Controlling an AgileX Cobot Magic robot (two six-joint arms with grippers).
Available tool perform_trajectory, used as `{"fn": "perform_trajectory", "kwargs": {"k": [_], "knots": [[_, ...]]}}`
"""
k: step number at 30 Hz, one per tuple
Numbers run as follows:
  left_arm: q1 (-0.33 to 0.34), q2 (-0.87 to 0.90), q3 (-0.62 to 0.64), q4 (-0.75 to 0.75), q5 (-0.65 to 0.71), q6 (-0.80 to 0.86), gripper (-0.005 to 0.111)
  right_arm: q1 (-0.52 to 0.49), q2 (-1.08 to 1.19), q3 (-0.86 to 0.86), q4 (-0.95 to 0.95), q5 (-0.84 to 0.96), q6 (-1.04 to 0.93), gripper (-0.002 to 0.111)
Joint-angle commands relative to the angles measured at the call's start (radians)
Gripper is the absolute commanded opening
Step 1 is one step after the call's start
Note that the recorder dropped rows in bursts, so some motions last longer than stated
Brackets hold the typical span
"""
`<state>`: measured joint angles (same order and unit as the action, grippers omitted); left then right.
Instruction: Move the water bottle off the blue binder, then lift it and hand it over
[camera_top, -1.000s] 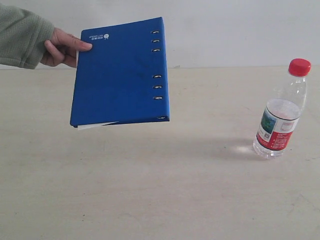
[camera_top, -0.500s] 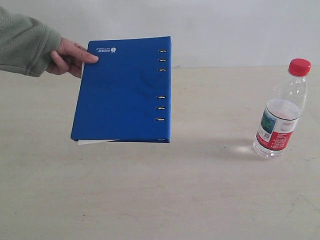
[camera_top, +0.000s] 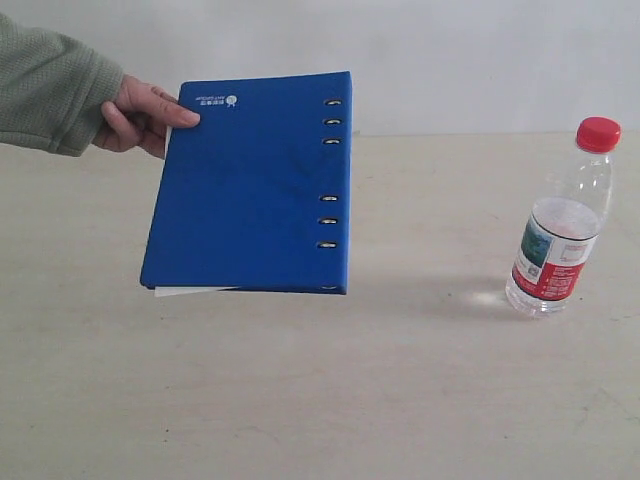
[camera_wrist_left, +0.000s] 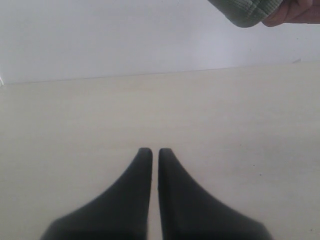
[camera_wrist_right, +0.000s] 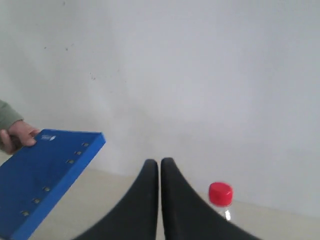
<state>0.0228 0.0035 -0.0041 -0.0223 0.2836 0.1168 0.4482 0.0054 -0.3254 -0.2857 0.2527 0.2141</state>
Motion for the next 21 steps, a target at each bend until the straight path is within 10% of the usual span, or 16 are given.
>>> {"fn": "perform_trajectory", "kwargs": {"k": [1, 10, 21], "knots": [[0.002, -0.004, 0.004, 0.003, -0.005, 0.004, 0.004, -0.227, -0.005, 0.077, 0.084, -0.289, -0.071, 0.0], [0.002, -0.004, 0.004, 0.003, -0.005, 0.004, 0.004, -0.413, -0.005, 0.325, 0.195, -0.523, -0.074, 0.0], [0.002, -0.004, 0.004, 0.003, -0.007, 0.004, 0.004, -0.415, -0.005, 0.325, 0.169, -0.114, -0.122, 0.0]]}}
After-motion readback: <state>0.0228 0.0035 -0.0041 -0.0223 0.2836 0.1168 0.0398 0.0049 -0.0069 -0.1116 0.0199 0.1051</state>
